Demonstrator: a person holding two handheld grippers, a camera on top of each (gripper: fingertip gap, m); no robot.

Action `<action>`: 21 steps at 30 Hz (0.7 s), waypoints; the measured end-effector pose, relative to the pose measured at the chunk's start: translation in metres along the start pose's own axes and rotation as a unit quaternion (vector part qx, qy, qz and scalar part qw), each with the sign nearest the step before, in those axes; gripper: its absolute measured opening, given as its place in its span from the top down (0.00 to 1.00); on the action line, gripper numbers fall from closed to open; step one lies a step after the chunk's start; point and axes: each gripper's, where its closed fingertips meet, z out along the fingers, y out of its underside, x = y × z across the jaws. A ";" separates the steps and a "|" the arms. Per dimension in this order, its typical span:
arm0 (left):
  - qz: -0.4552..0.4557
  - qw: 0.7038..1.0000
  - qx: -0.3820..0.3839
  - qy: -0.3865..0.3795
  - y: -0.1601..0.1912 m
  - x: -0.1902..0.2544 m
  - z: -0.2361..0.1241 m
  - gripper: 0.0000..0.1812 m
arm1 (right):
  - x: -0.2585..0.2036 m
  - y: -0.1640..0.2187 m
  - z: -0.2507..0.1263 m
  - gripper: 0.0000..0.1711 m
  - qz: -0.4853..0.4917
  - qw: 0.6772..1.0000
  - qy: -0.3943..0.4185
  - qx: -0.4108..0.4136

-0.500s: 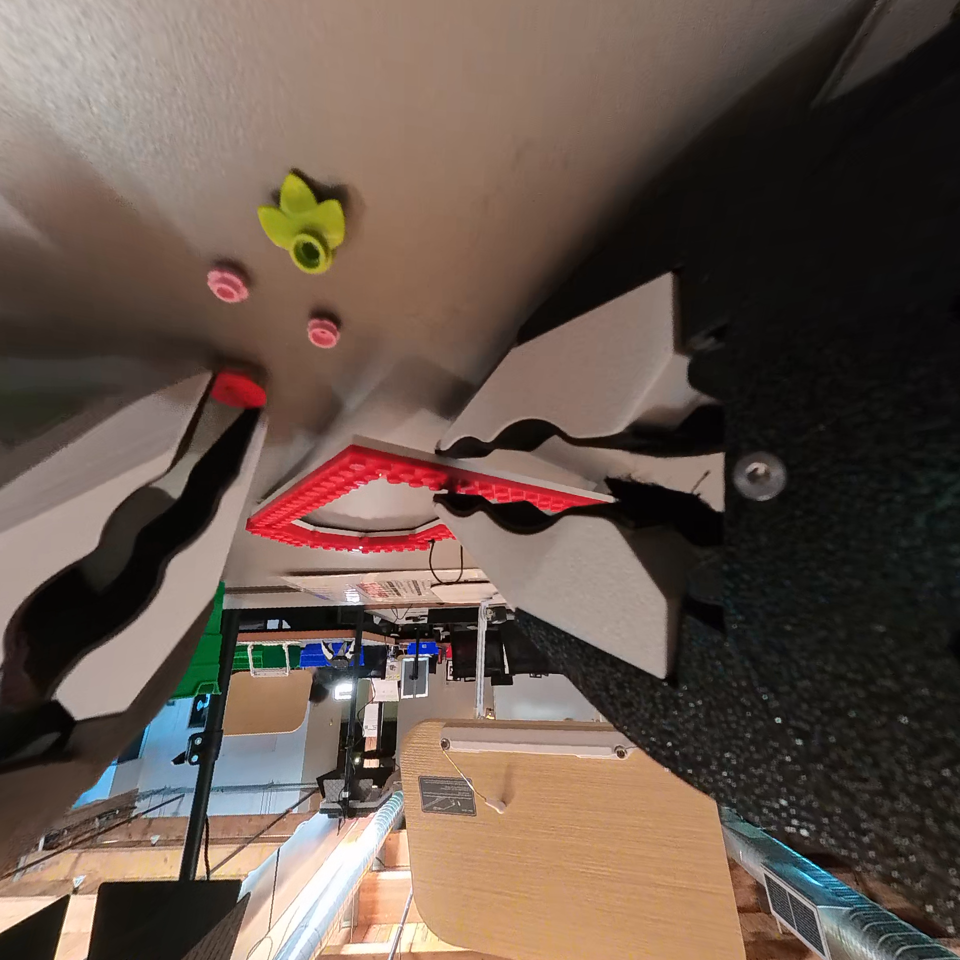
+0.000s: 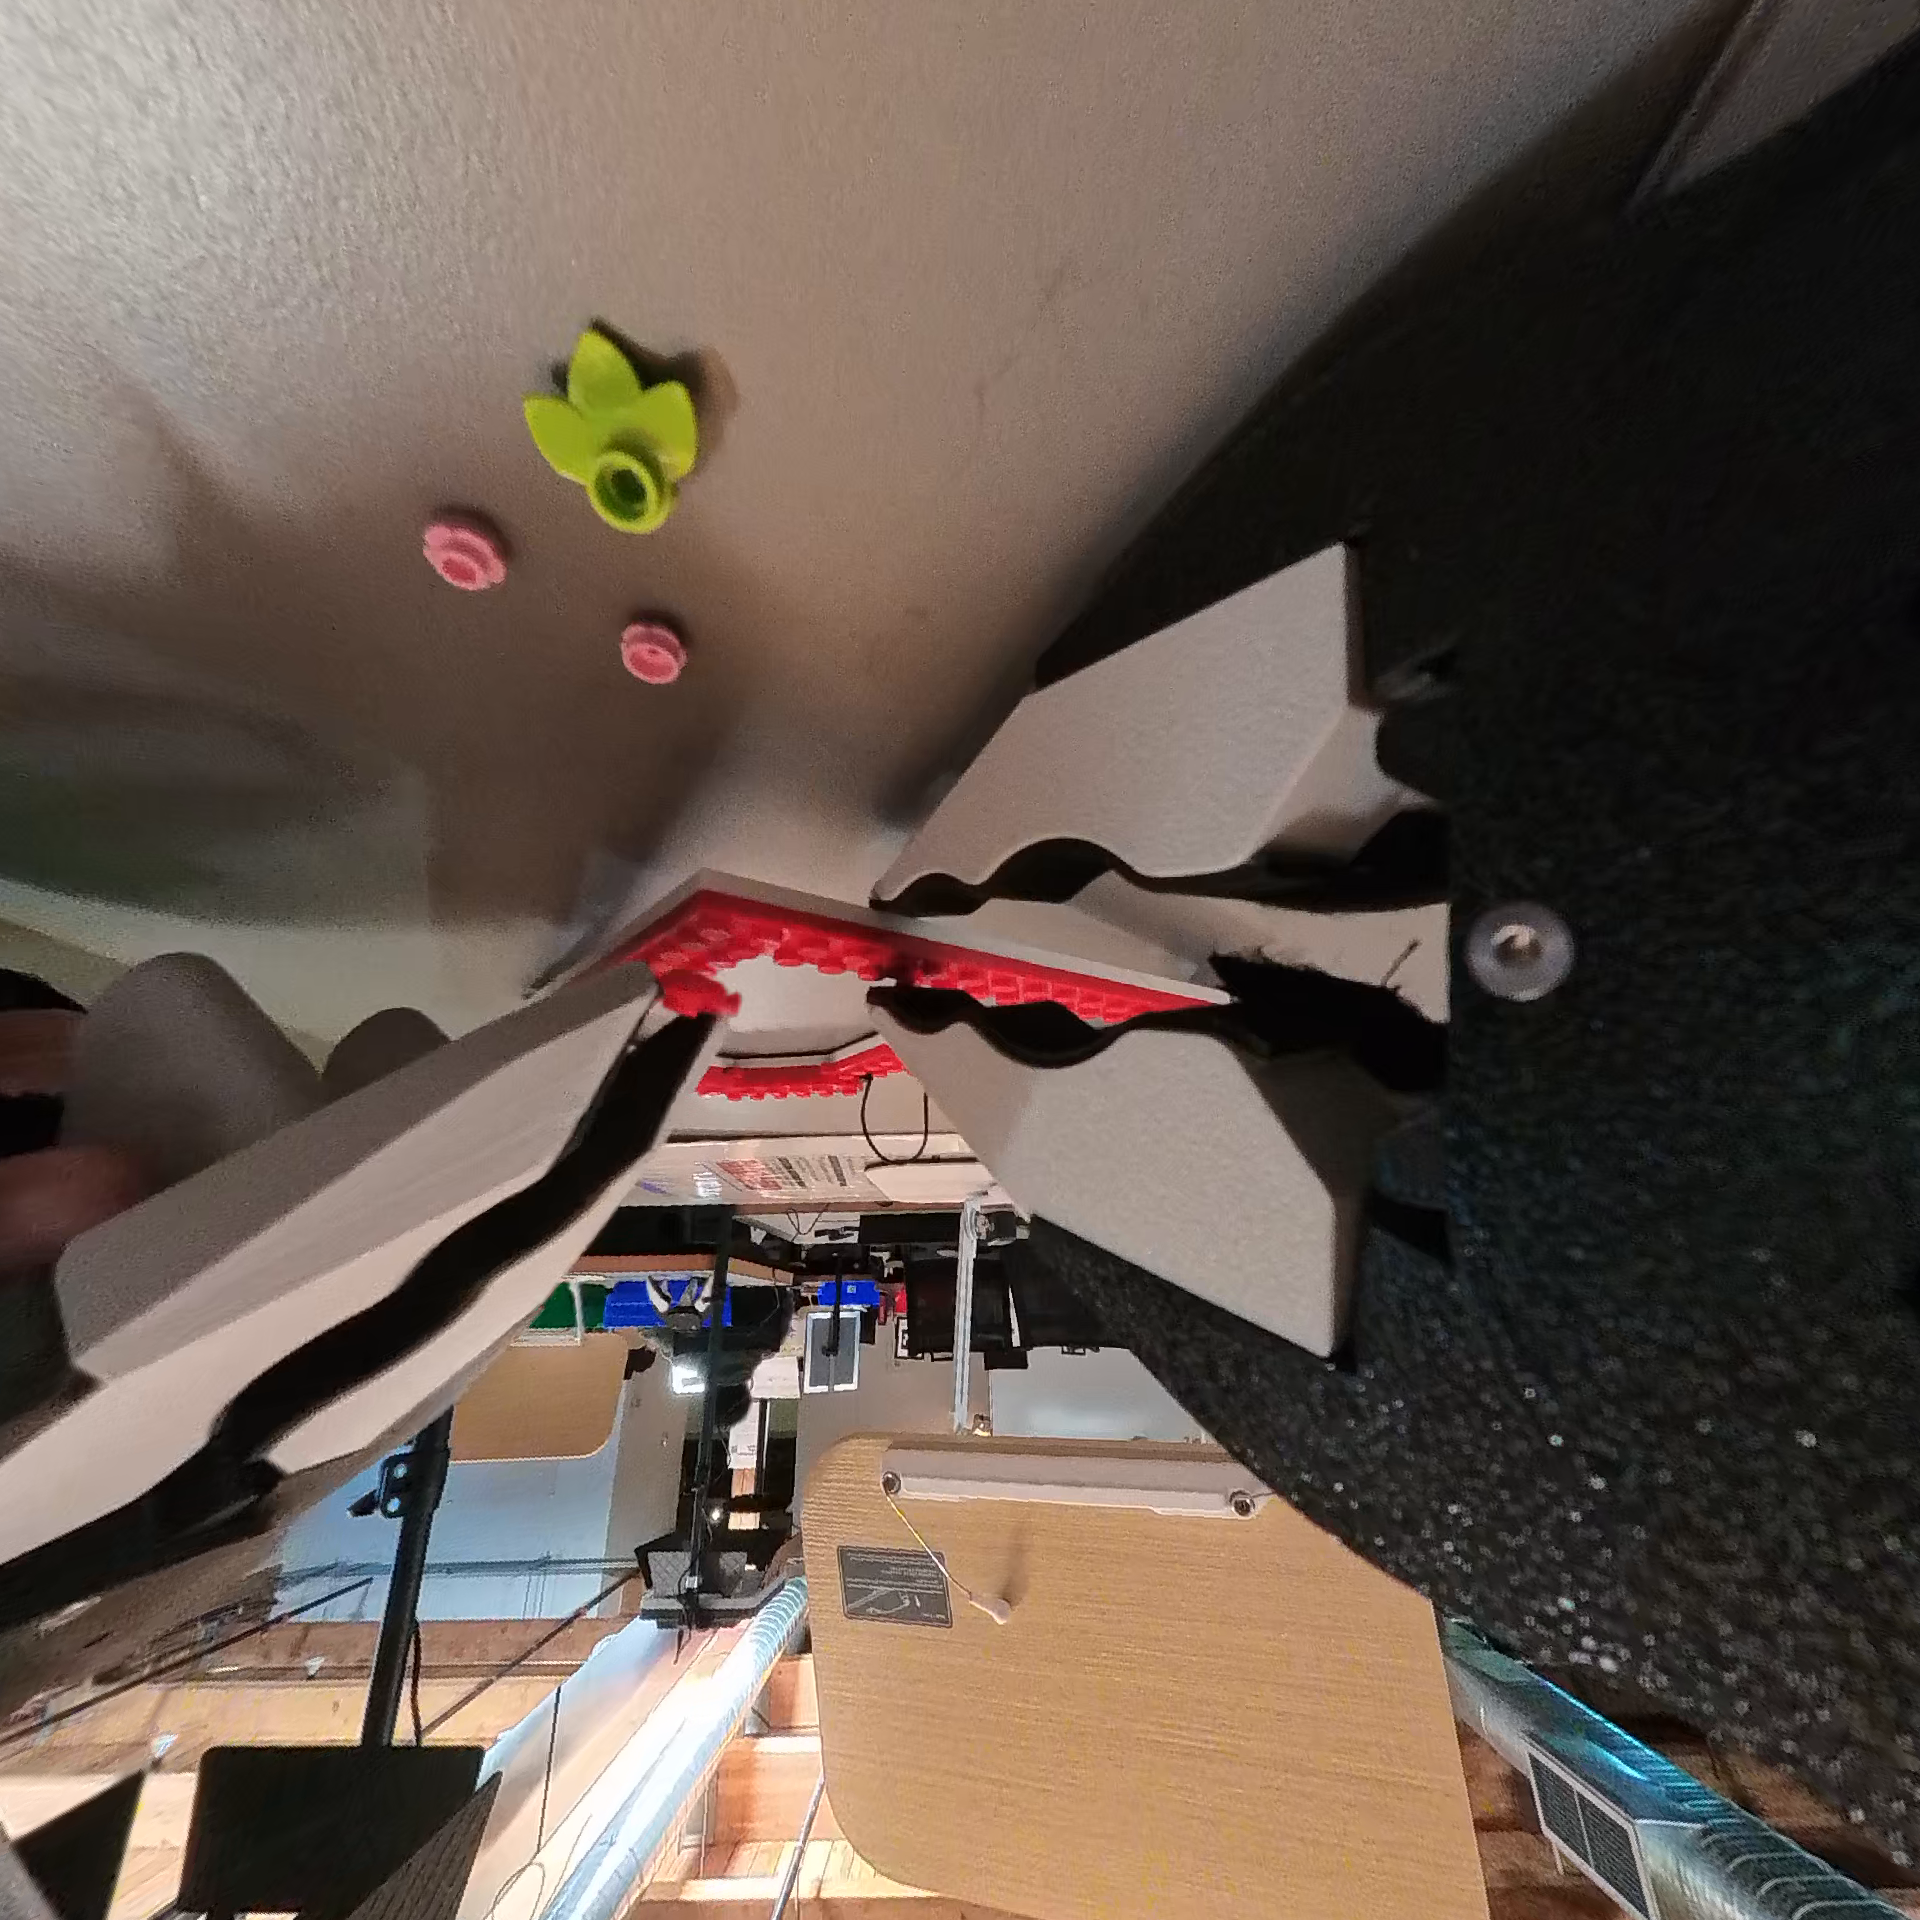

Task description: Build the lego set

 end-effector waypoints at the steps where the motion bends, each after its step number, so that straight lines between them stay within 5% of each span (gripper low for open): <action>1: 0.001 1.000 0.000 0.000 0.000 0.000 0.000 0.94 | 0.000 -0.001 0.000 0.92 0.000 1.000 -0.001 0.000; 21: 0.017 1.000 0.002 0.009 0.002 0.004 0.000 0.94 | 0.001 0.009 0.010 0.92 -0.079 0.986 -0.049 -0.136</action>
